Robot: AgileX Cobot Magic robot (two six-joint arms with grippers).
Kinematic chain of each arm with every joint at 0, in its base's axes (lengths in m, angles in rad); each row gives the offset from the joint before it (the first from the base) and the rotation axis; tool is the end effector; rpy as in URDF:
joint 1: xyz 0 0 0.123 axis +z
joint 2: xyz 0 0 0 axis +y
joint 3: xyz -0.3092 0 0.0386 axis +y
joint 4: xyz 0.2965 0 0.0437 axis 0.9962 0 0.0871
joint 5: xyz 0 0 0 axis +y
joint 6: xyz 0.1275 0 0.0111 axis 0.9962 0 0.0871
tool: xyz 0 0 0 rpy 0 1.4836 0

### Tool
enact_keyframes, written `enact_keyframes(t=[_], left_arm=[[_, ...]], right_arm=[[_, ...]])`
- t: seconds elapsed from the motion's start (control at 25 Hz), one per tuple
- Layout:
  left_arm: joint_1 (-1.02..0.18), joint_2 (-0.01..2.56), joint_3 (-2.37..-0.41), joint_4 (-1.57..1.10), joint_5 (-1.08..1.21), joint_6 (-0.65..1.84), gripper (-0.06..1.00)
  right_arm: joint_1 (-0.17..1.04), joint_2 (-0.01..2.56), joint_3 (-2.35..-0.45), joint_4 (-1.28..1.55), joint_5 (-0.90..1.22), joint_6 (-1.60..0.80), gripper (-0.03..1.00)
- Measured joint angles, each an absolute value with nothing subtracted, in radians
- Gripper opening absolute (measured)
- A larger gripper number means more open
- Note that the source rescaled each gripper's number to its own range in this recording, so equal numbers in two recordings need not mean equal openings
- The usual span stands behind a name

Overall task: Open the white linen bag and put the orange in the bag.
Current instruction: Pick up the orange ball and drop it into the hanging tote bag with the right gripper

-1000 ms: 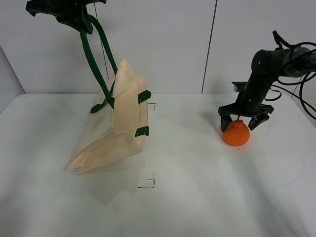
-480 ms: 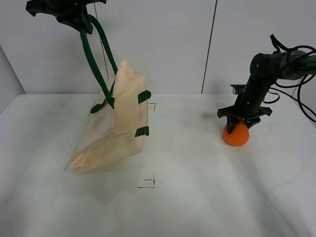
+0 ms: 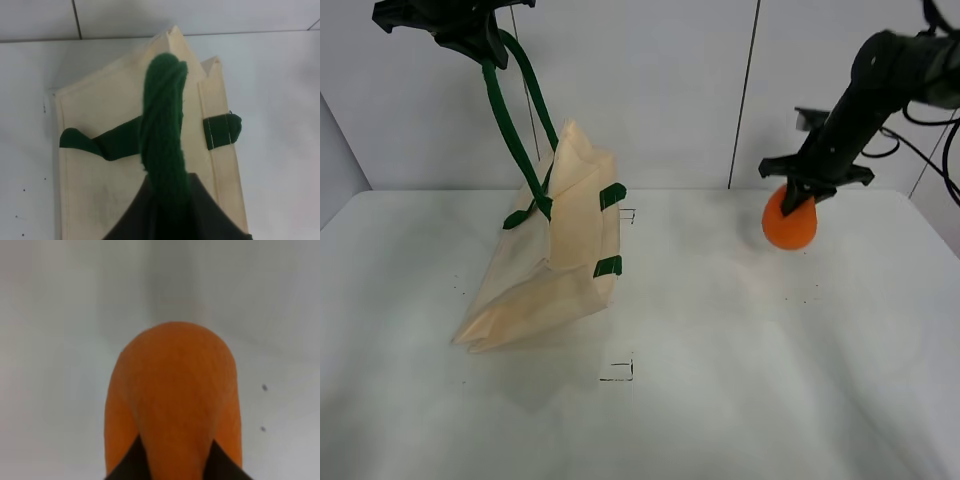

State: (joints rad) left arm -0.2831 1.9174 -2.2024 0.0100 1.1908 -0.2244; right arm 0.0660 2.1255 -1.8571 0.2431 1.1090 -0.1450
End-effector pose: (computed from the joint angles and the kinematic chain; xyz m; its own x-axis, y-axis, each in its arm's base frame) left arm 0.4814 -0.1388 0.4325 -0.7439 -0.0116 -0.6682 0.1131 0.9832 -0.1430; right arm 0.5262 0.0624 0.2093 -0.9504 -0.0970 -0.2955 -0.1597 0.9675 0.1961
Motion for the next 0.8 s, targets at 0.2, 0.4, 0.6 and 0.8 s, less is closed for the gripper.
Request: enact_keyframes(t=[0.2,0.4,0.6,0.8], left_arm=[[-0.283,1.917,-2.202,0.01,1.191,-0.224,0.0],[-0.283,1.917,-2.202,0.01,1.191,-0.224,0.0],[-0.283,1.917,-2.202,0.01,1.191,-0.224,0.0],[-0.283,1.917,-2.202,0.0,1.191,-0.224,0.0]], right_arm=[[0.13,2.075,-1.975,0.362,1.121,-0.156,0.01],[0.263,2.078,-1.999,0.444,1.072,-0.156,0.01],[0.374,2.128,-1.999,0.533,0.979,-0.2,0.01],[0.418,2.212,-1.999,0.67,0.901,-0.289,0.01]])
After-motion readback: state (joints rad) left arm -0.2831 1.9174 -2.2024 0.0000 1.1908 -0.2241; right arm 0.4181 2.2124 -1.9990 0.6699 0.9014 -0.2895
